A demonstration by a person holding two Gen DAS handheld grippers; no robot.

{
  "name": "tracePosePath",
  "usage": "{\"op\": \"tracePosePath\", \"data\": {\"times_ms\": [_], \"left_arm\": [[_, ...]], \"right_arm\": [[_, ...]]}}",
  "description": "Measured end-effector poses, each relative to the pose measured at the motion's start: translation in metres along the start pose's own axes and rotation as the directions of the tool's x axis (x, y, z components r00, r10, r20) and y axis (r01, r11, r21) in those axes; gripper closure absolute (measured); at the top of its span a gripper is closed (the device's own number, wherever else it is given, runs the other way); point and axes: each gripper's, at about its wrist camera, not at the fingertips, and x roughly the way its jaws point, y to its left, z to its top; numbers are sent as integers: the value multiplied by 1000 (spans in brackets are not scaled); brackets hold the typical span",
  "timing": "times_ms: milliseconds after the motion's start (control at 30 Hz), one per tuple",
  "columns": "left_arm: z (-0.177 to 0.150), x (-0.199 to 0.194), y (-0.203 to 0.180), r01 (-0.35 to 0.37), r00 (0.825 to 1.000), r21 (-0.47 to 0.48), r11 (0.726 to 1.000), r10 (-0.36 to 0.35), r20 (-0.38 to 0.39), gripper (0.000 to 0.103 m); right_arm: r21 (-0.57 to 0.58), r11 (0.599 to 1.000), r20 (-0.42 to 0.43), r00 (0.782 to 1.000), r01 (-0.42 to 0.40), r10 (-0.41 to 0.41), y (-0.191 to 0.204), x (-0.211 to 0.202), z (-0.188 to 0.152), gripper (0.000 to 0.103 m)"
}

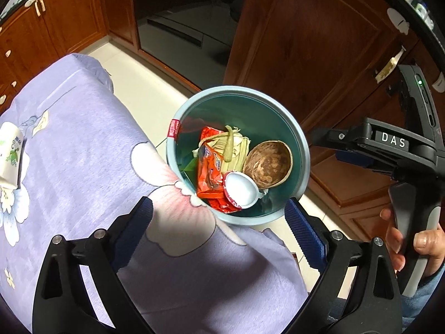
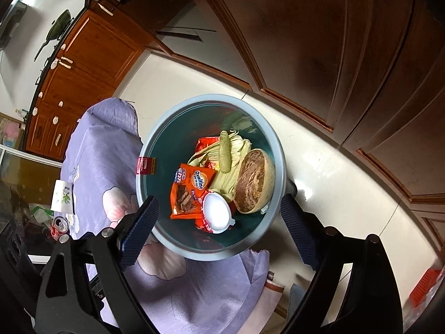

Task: Collect trash
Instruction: 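Open the right tool to drop the coconut shell while the left tool drops the cup, then move both open tools back over the table toward the can and paper cup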

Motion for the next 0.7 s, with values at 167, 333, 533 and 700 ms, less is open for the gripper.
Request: {"op": "tracePosePath", "data": {"times_ms": [167, 333, 533, 700], "left_arm": [[-6, -13, 8, 0, 1000, -19, 1000, 0, 23, 7], [-16, -28, 21, 0, 999, -47, 999, 2, 46, 7], [-30, -45, 46, -12, 997, -98, 995, 19, 71, 7], [-49, -61, 80, -32, 995, -159, 987, 46, 87, 6]], "right_arm": [[-17, 1000, 1, 1000, 3, -3, 12, -4, -7, 18], [-44, 999, 1, 1000, 6, -6, 29, -8, -14, 18], [-100, 995, -5, 1000, 4, -4, 60, -6, -24, 18], [-158, 987, -31, 1000, -2, -3, 96, 5, -35, 18]]}}
